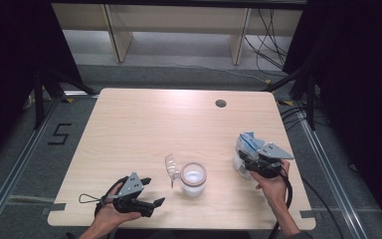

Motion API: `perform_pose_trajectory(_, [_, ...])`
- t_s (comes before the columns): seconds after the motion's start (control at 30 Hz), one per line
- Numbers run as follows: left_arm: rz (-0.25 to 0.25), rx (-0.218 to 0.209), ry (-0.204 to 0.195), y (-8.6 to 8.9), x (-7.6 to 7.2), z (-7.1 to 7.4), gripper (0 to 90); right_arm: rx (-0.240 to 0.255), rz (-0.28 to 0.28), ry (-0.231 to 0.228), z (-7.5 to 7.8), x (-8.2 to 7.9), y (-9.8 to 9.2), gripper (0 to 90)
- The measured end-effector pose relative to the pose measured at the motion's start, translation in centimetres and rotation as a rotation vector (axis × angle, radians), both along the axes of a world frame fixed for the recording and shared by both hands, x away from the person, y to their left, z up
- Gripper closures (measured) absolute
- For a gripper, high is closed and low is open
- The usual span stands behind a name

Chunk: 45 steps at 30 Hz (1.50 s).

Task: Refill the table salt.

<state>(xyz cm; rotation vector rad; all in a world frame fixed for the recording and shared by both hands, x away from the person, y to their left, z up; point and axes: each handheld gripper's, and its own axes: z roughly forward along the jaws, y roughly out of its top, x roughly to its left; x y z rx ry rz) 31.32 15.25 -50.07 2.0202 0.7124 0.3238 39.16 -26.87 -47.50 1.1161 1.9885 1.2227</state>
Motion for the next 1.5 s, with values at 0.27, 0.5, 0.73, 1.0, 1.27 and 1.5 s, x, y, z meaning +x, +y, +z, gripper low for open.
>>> perform_pose_trajectory(0.27, [0.000,0.005,-0.002,0.0,0.0,0.0,17.4,0.010,0.013,-0.062,0.9,-0.2,-0.6,52.2])
perform_pose_trajectory(0.5, [0.007,-0.003,0.005,0.0,-0.1,0.0,17.3,0.034,0.015,-0.062,0.8,-0.2,-0.7,47.3])
perform_pose_trajectory(0.73, [-0.002,0.017,-0.005,0.1,0.0,0.0,17.4,0.057,0.008,-0.047,1.2,-0.8,-0.8,43.8])
perform_pose_trajectory(1.0, [0.003,0.016,0.000,0.0,0.0,0.0,17.4,0.070,0.034,-0.037,1.6,-1.4,-0.9,39.7])
perform_pose_trajectory(1.27, [0.008,-0.005,0.003,-0.2,0.0,0.0,17.4,0.077,0.012,-0.048,1.9,-2.2,-1.2,36.1])
perform_pose_trajectory(1.5, [-0.011,0.024,-0.002,-0.1,0.3,0.0,17.4,0.080,0.011,-0.047,2.0,-2.6,-1.3,34.4])
